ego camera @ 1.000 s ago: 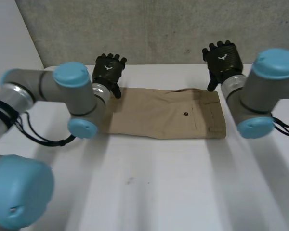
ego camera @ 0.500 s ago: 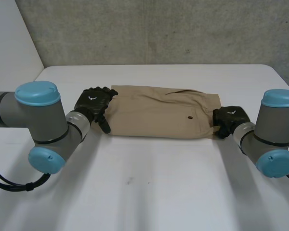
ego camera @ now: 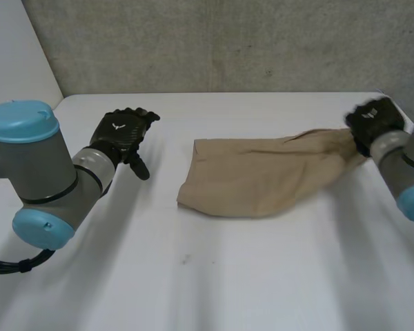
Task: Fold the shorts.
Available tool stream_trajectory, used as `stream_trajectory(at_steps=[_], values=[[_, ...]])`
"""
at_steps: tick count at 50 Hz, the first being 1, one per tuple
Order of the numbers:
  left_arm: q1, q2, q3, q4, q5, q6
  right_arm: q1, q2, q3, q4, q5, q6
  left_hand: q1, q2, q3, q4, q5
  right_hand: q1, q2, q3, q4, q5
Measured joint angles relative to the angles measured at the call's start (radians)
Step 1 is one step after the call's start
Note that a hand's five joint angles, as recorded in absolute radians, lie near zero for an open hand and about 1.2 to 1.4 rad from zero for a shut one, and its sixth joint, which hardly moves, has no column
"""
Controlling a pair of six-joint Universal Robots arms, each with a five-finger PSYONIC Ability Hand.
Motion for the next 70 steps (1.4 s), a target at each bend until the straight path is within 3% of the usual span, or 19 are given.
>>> stream_trajectory(at_steps=[4, 12, 13, 16, 17, 19, 20, 21, 24, 35, 38, 47, 48, 56, 64, 70], values=[[0.001, 0.004, 0.003, 0.001, -0.003, -0.003, 0.098, 0.003, -0.054, -0.004, -0.048, -0.009, 0.000, 0.000, 0.000, 0.000, 0.000, 0.000, 0.000, 0.010, 0.000, 0.000], [0.000, 0.002, 0.029, 0.007, -0.008, -0.007, 0.303, 0.057, -0.094, -0.031, -0.244, 0.003, 0.000, 0.000, 0.000, 0.000, 0.000, 0.000, 0.000, 0.019, 0.000, 0.000], [-0.002, 0.001, 0.042, 0.011, -0.009, -0.008, 0.362, 0.088, -0.093, -0.036, -0.309, 0.007, 0.000, 0.000, 0.000, 0.000, 0.000, 0.000, 0.000, 0.019, 0.000, 0.003], [-0.005, 0.000, 0.064, 0.013, -0.010, -0.009, 0.413, 0.125, -0.085, -0.034, -0.362, 0.011, 0.000, 0.000, 0.000, 0.000, 0.000, 0.000, 0.000, 0.019, 0.000, 0.006], [-0.006, -0.001, 0.074, 0.014, -0.011, -0.009, 0.423, 0.135, -0.083, -0.033, -0.372, 0.014, 0.000, 0.000, 0.000, 0.000, 0.000, -0.031, -0.042, -0.027, -0.031, -0.020], [-0.009, -0.005, 0.100, 0.015, -0.012, -0.009, 0.439, 0.154, -0.078, -0.027, -0.384, 0.030, 0.000, 0.000, 0.000, 0.000, 0.000, -0.312, -0.336, -0.317, -0.335, -0.301], [-0.009, -0.005, 0.104, 0.015, -0.013, -0.009, 0.440, 0.155, -0.078, -0.026, -0.384, 0.033, 0.000, 0.000, 0.000, 0.000, 0.000, -0.312, -0.336, -0.317, -0.335, -0.301], [-0.011, -0.009, 0.122, 0.015, -0.013, -0.009, 0.444, 0.157, -0.077, -0.023, -0.382, 0.053, 0.000, 0.000, 0.000, 0.000, 0.000, -0.589, -0.666, -0.638, -0.634, -0.598], [-0.014, -0.022, 0.165, 0.013, -0.014, -0.009, 0.439, 0.142, -0.083, -0.021, -0.363, 0.127, 0.000, 0.000, 0.000, 0.000, 0.000, -0.755, -0.936, -0.924, -0.933, -0.869], [-0.105, -0.150, 0.354, -0.043, -0.012, -0.045, 0.287, 0.057, -0.190, 0.014, -0.238, 0.614, 0.000, 0.000, 0.000, 0.000, 0.000, -0.759, -0.955, -0.958, -0.952, -0.888], [-0.145, -0.207, 0.407, -0.088, -0.011, -0.057, 0.255, 0.091, -0.234, 0.065, -0.228, 0.665, 0.000, 0.000, 0.000, 0.000, 0.000, -0.759, -0.955, -0.958, -0.952, -0.888], [-0.210, -0.347, 0.524, -0.202, -0.020, -0.069, 0.217, 0.226, -0.356, 0.209, -0.233, 0.682, 0.000, 0.000, 0.000, 0.000, 0.000, -0.759, -0.955, -0.958, -0.952, -0.888], [-0.225, -0.434, 0.598, -0.288, -0.052, -0.067, 0.201, 0.305, -0.414, 0.284, -0.249, 0.674, 0.000, 0.000, 0.000, 0.000, 0.000, -0.759, -0.955, -0.958, -0.952, -0.888], [-0.222, -0.545, 0.696, -0.483, -0.141, -0.056, 0.181, 0.402, -0.469, 0.391, -0.274, 0.646, -0.013, -0.004, -0.019, 0.000, 0.000, -0.787, -0.979, -0.958, -0.952, -0.888], [-0.221, -0.537, 0.693, -0.540, -0.154, -0.048, 0.176, 0.389, -0.436, 0.415, -0.248, 0.511, -0.024, -0.035, -0.040, 0.000, 0.000, -0.819, -0.998, -0.958, -0.952, -0.888], [-0.234, -0.434, 0.678, -0.537, -0.150, -0.049, 0.184, 0.291, -0.367, 0.390, -0.195, 0.426, -0.028, -0.035, -0.040, 0.000, 0.000, -0.830, -0.998, -0.958, -0.952, -0.892]])
